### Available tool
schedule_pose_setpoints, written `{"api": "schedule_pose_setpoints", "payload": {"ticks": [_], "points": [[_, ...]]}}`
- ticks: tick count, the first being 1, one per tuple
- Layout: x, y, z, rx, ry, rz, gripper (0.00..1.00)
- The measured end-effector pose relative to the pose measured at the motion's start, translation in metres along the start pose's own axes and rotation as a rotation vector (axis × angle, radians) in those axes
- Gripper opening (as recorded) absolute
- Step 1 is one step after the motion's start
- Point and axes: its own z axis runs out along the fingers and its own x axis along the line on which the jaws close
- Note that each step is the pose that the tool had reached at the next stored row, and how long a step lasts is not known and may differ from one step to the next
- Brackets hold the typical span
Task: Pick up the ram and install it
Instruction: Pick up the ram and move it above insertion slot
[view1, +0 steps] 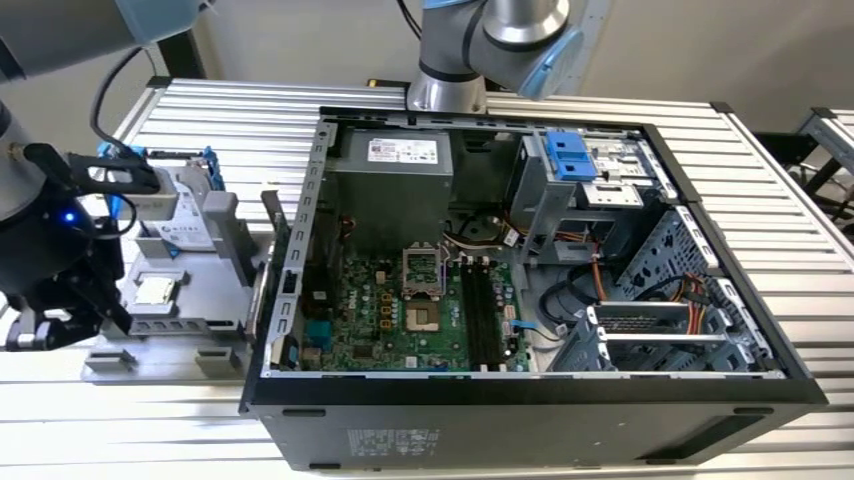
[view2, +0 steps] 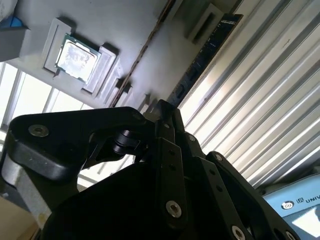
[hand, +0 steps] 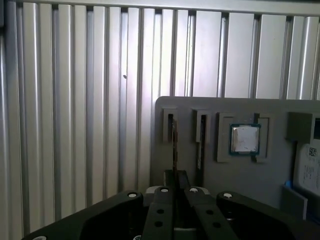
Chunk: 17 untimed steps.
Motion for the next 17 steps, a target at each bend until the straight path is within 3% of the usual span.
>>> {"api": "schedule_pose_setpoints", "payload": {"ticks": [17], "points": [[-0.0008, 0.0001, -0.0305, 0.0, 0.0, 0.0, 0.0]]}}
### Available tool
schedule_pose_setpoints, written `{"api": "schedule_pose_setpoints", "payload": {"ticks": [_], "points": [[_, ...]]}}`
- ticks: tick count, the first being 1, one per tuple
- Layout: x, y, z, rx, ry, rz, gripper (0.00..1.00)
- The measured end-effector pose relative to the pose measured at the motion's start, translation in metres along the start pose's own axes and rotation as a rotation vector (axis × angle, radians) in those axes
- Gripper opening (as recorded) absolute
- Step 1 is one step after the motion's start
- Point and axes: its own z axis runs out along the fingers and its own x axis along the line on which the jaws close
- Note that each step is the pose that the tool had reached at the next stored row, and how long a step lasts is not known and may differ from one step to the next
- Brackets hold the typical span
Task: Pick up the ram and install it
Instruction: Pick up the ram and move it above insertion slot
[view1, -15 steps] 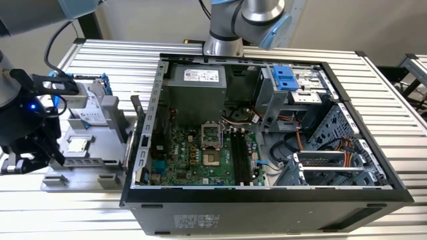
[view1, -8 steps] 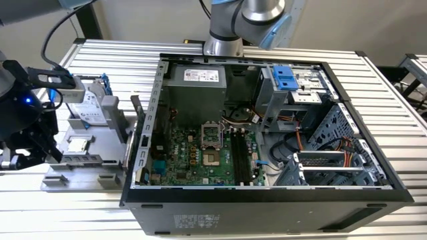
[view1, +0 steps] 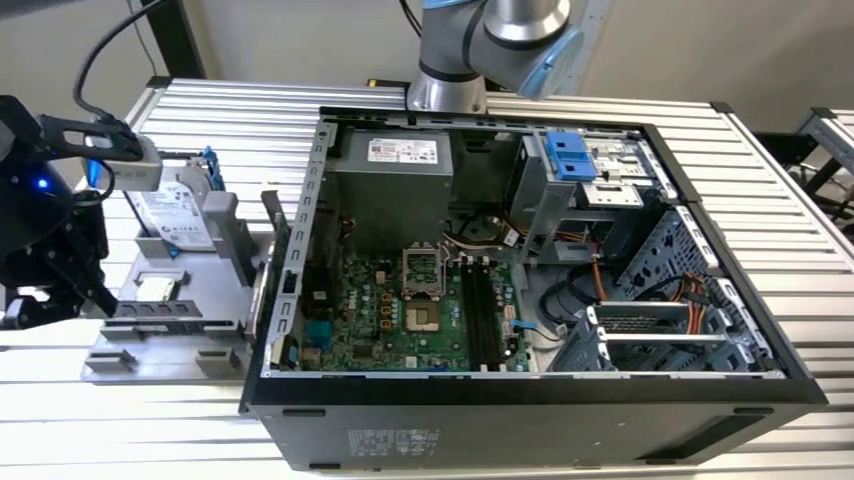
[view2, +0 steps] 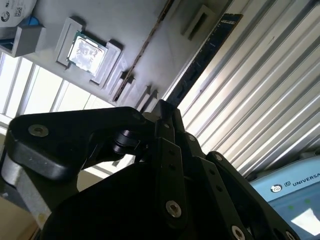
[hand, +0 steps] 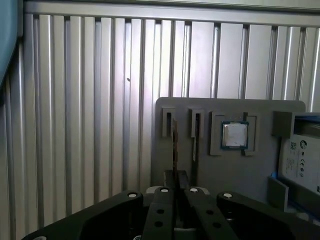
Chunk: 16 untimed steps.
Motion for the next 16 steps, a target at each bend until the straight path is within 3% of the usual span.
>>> {"api": "schedule_pose_setpoints", "payload": {"ticks": [16], "points": [[-0.0009, 0.0001, -0.0341, 0.0, 0.0, 0.0, 0.0]]}}
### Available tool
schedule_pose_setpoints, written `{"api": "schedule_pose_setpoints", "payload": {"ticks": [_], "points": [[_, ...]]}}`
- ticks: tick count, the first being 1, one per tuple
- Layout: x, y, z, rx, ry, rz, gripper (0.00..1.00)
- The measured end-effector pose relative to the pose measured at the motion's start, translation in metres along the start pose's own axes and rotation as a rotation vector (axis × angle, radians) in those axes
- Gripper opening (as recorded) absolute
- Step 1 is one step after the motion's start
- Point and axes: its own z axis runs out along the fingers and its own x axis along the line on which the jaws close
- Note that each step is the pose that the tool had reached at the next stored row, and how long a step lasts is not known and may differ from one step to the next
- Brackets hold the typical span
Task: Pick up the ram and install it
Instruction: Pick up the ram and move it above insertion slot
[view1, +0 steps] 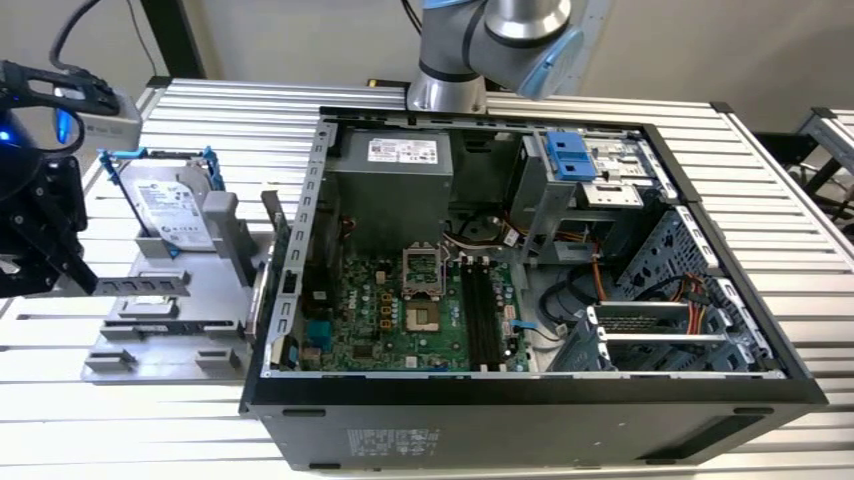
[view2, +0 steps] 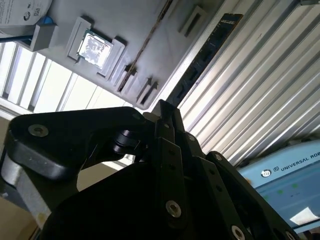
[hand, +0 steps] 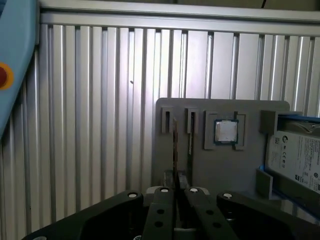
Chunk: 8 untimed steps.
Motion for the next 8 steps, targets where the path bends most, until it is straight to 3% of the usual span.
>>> {"api": "schedule_pose_setpoints", "payload": {"ticks": [8], "points": [[-0.0004, 0.0, -0.0161, 0.0001, -0.0001, 0.0, 0.0]]}}
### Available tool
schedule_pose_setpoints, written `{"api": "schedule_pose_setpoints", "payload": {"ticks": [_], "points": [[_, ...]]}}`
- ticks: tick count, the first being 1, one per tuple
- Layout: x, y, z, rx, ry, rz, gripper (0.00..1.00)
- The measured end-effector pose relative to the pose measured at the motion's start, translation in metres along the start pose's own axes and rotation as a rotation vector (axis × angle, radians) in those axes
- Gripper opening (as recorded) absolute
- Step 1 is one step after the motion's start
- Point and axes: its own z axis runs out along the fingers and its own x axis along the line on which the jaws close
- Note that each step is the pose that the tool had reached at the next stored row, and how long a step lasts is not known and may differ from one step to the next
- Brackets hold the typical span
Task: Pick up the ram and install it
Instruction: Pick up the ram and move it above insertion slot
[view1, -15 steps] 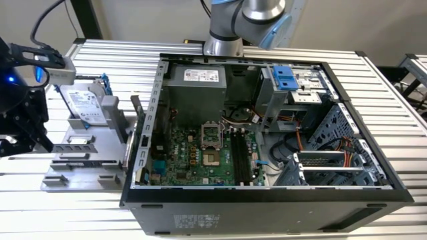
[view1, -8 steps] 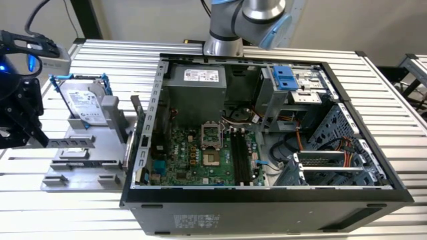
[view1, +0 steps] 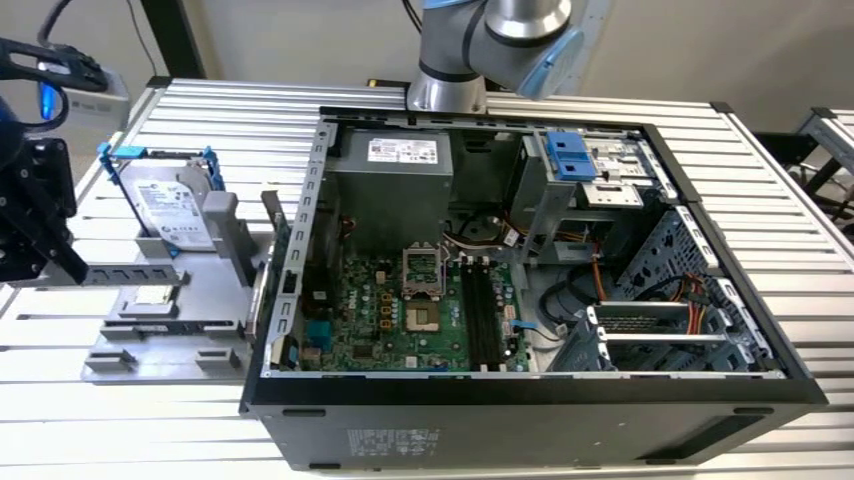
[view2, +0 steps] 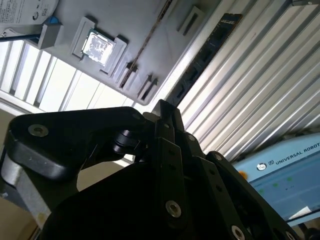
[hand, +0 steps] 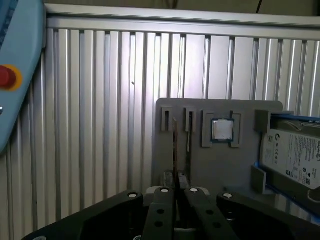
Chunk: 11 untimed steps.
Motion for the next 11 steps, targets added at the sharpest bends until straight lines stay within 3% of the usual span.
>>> {"api": "schedule_pose_setpoints", "payload": {"ticks": [11], "points": [[-0.0006, 0.0, -0.0212, -0.0001, 0.0001, 0.0, 0.0]]}}
